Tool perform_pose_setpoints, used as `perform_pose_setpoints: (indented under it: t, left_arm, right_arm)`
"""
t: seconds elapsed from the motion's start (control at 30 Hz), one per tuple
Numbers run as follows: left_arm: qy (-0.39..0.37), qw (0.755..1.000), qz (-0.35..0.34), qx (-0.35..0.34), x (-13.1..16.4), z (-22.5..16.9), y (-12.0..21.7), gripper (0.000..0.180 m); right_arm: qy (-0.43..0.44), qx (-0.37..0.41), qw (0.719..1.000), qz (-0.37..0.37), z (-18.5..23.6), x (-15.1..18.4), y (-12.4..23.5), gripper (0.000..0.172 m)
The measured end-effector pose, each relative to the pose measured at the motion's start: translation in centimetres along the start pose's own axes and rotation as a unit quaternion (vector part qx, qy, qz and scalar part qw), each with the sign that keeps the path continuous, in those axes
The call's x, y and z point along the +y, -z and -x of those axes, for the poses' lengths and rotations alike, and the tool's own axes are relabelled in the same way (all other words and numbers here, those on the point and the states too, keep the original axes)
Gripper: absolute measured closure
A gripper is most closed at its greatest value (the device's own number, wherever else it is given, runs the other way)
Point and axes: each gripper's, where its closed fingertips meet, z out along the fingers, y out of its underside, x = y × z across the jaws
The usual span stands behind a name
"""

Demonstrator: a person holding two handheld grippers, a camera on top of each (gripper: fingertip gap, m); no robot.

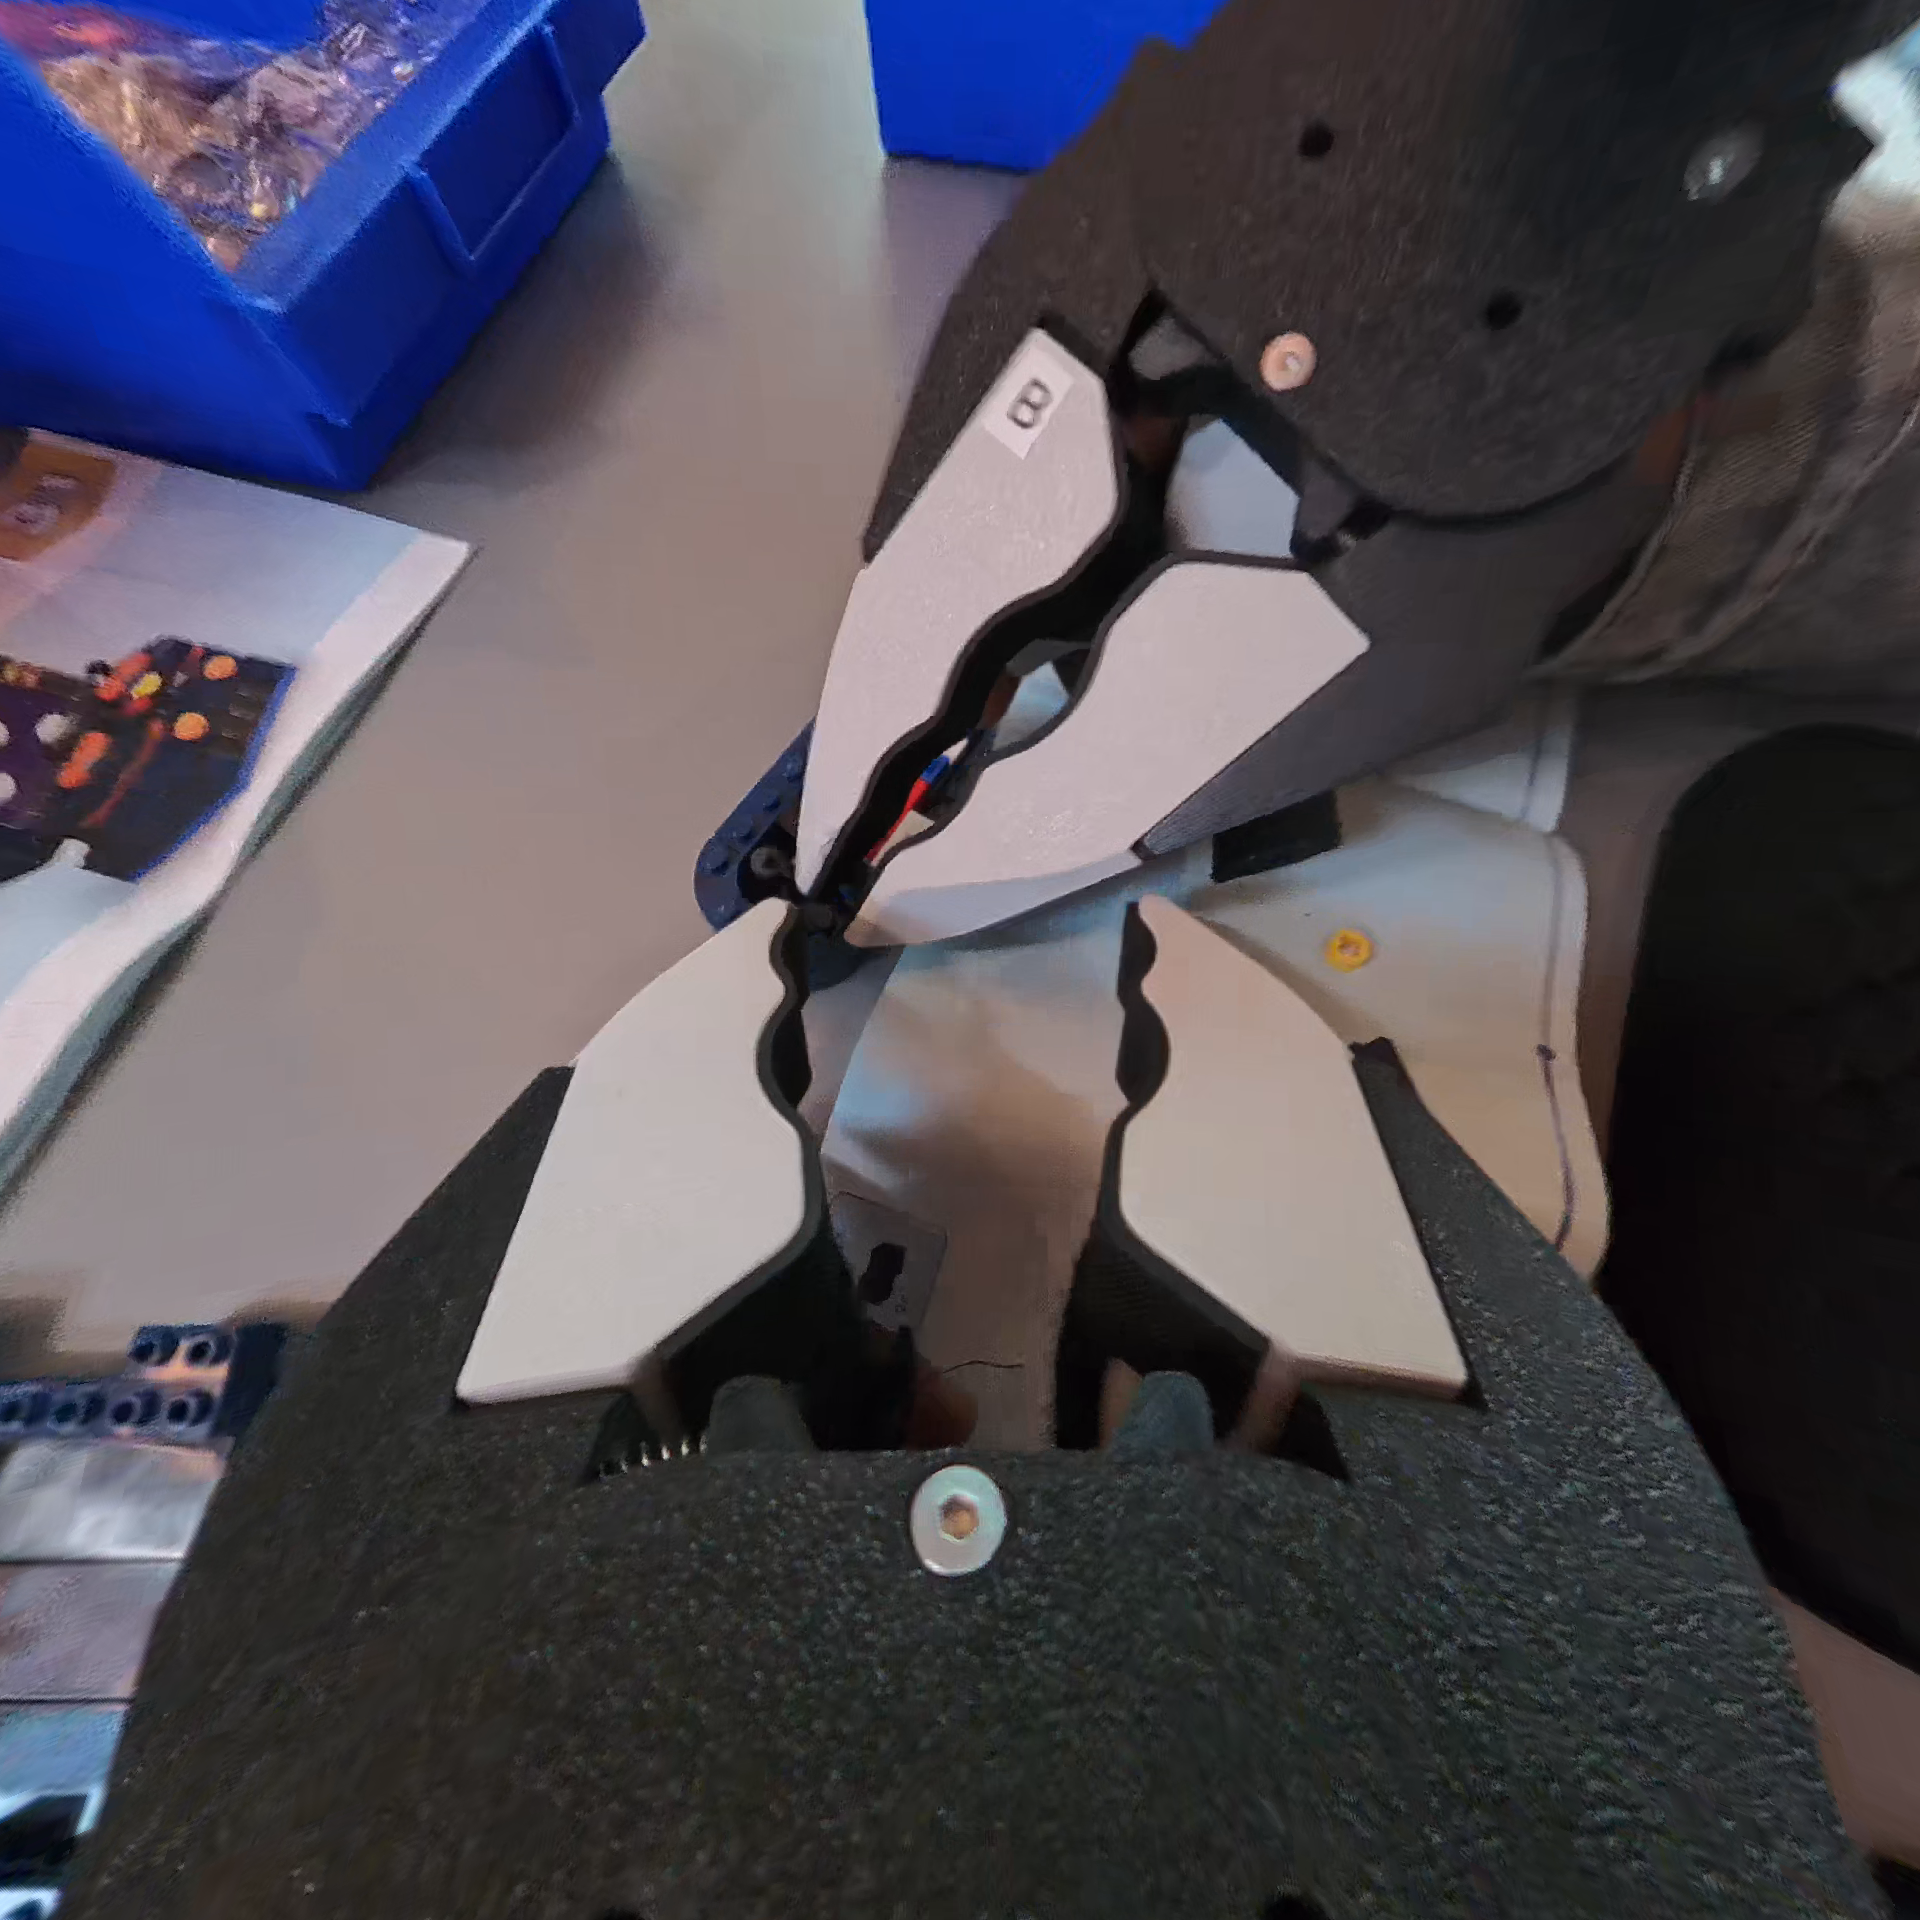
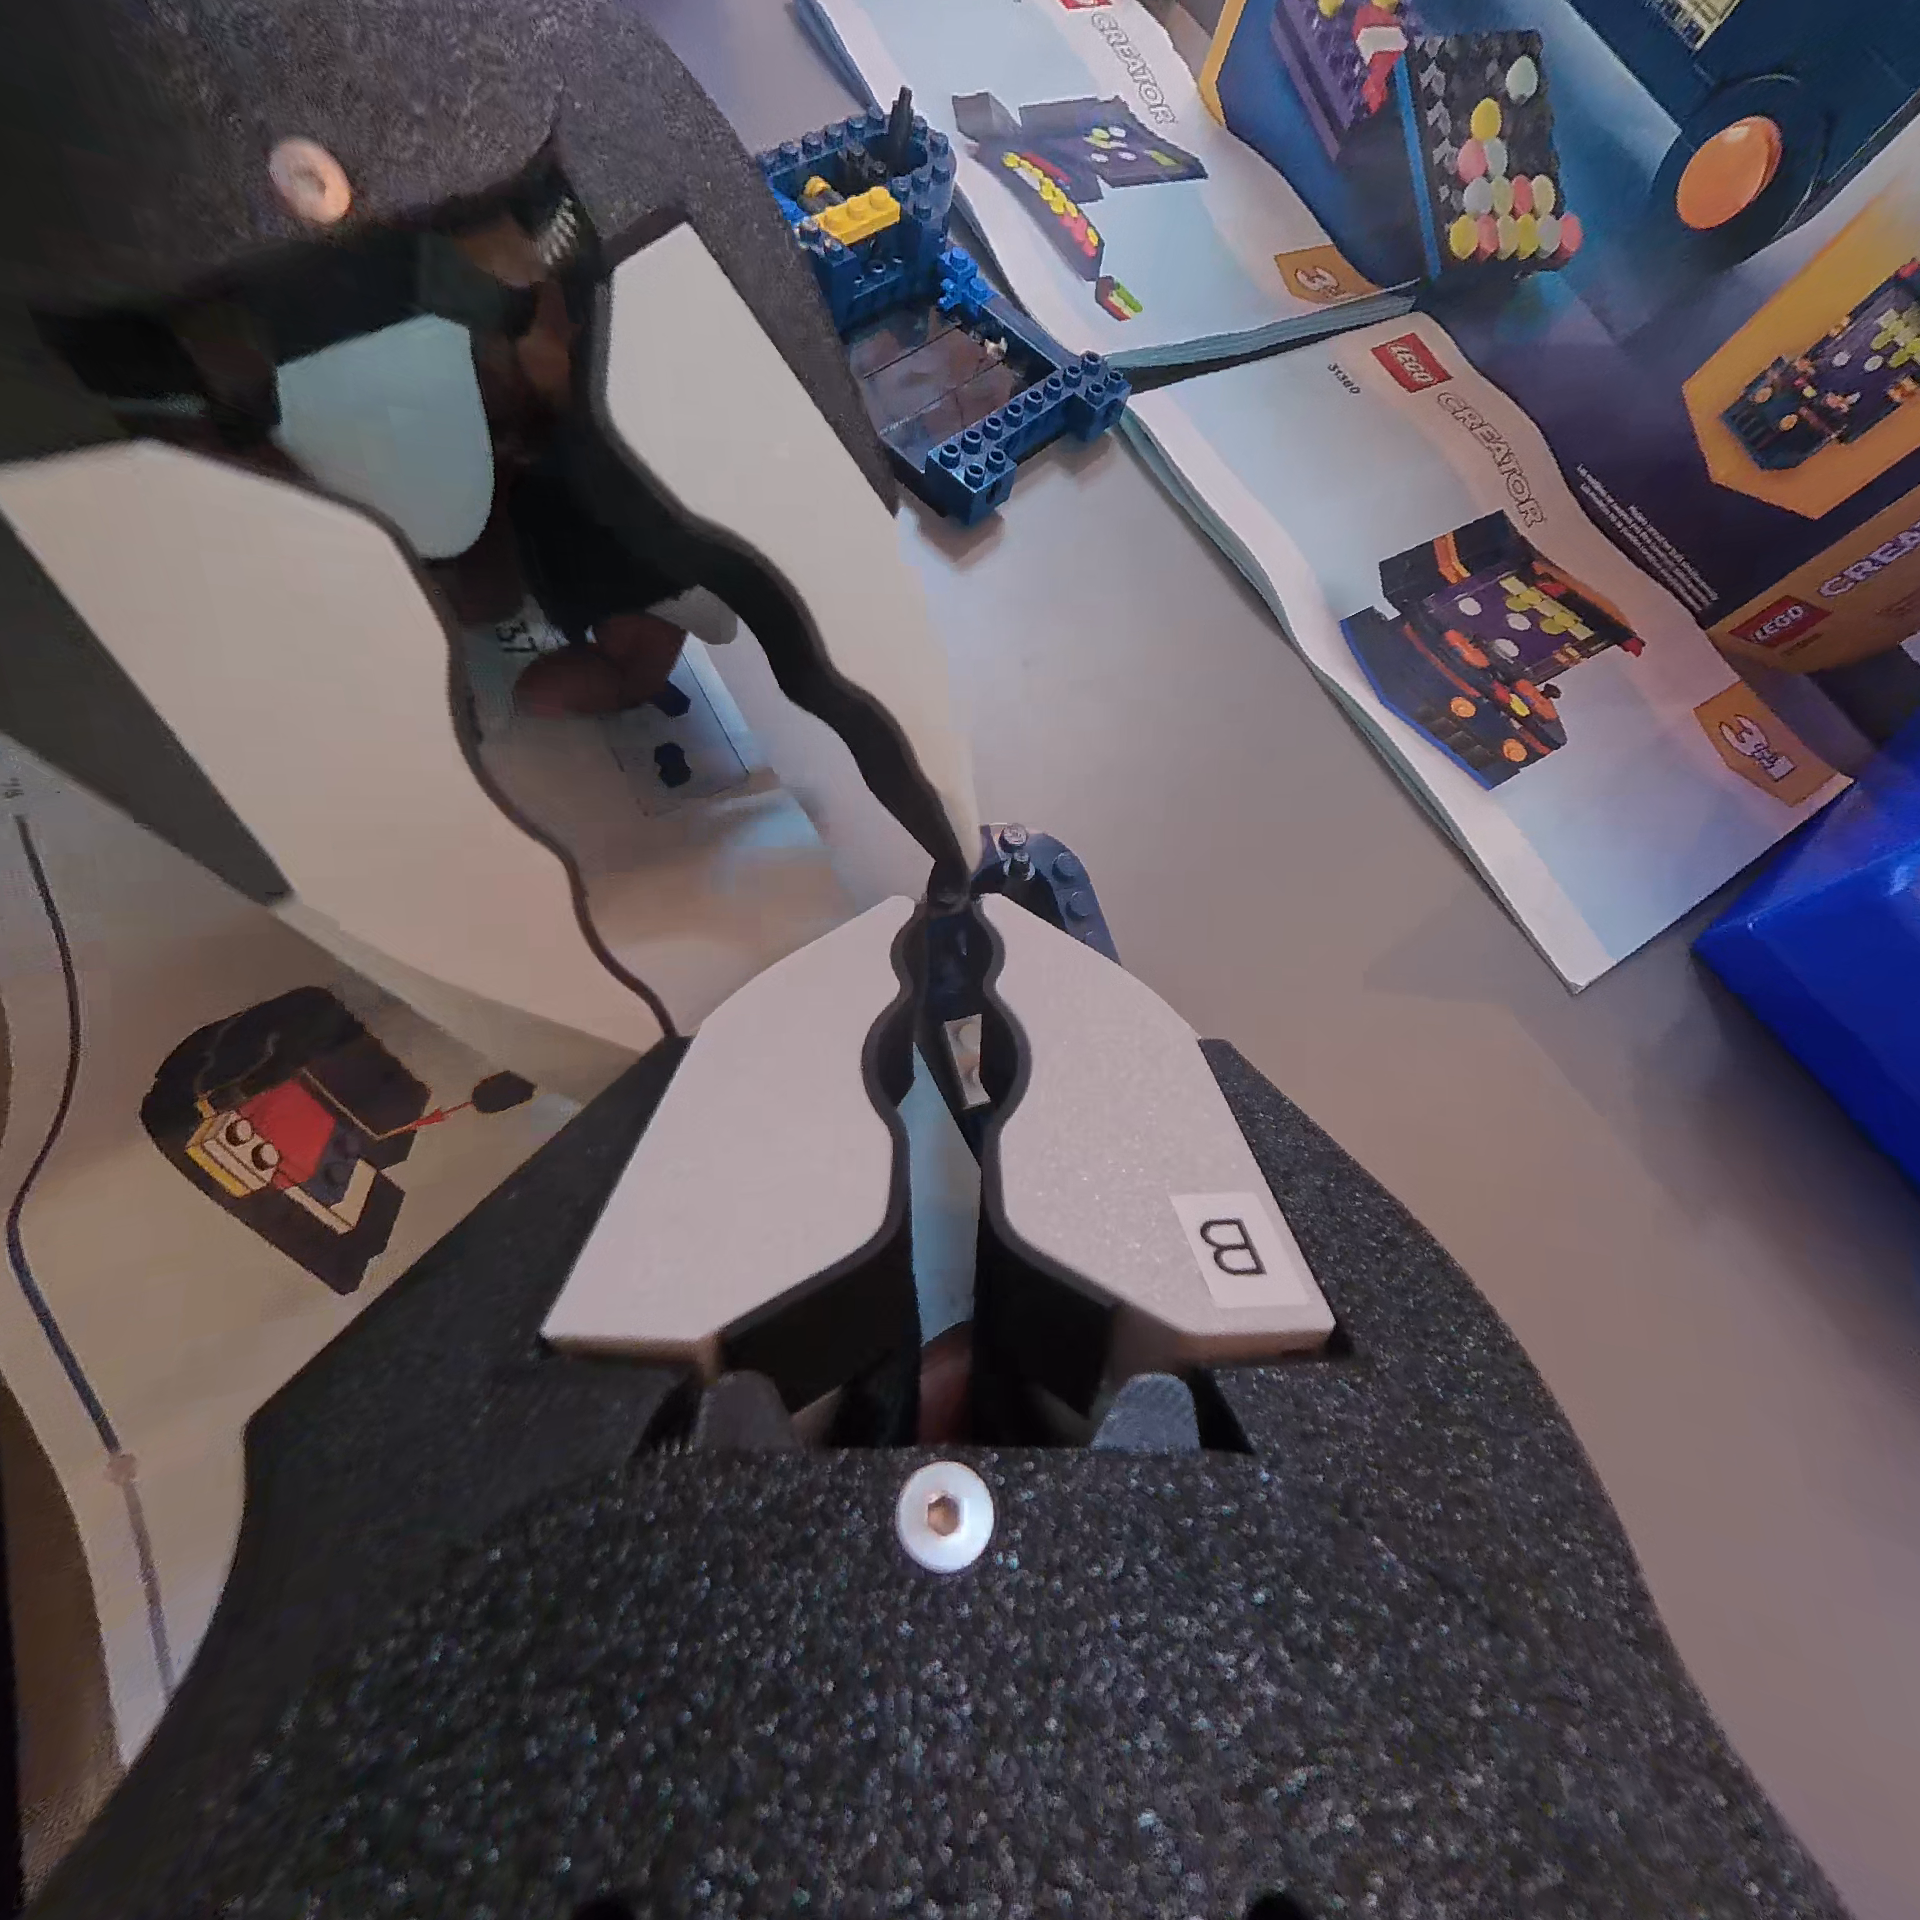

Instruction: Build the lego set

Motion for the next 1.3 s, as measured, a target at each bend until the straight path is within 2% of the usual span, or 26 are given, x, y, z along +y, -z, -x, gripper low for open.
perform_pose_setpoints:
  t: [0.07,0.17,0.4,0.47,0.67,0.9,1.1,1.2,1.3]
  left_arm:
    - [0.029,0.999,-0.018,0.003,-0.4,0.5,0.8,0.111]
    - [0.0,0.999,-0.036,-0.032,-0.8,1.7,1.8,0.118]
    - [-0.087,0.996,-0.003,-0.026,0.3,0.6,0.2,0.118]
    - [-0.087,0.996,0.011,-0.023,0.7,0.7,-0.2,0.117]
    - [-0.093,0.995,-0.011,-0.028,0.0,0.8,0.1,0.117]
    - [-0.107,0.994,0.007,-0.038,0.4,0.8,-0.5,0.122]
    - [-0.084,0.996,0.016,-0.039,0.5,0.7,-0.5,0.131]
    - [-0.11,0.992,0.03,-0.057,0.6,0.8,-0.6,0.131]
    - [-0.083,0.995,0.019,-0.046,0.4,0.8,-0.6,0.131]
  right_arm:
    - [0.006,0.003,1.0,-0.006,-0.1,0.0,0.0,0.165]
    - [0.007,0.004,1.0,-0.007,-0.2,0.1,0.1,0.16]
    - [0.019,0.01,1.0,-0.014,-0.4,0.0,0.6,0.166]
    - [0.034,0.019,0.999,-0.023,-0.5,-0.2,0.9,0.172]
    - [0.055,0.041,0.997,-0.036,-0.5,-0.7,0.4,0.172]
    - [0.018,0.024,0.999,-0.03,-0.5,-0.5,0.1,0.172]
    - [-0.001,0.014,1.0,-0.02,-0.4,-0.4,0.1,0.172]
    - [-0.003,0.016,1.0,-0.015,-0.4,-0.4,0.1,0.172]
    - [-0.007,0.014,1.0,-0.016,-0.4,-0.4,0.1,0.172]
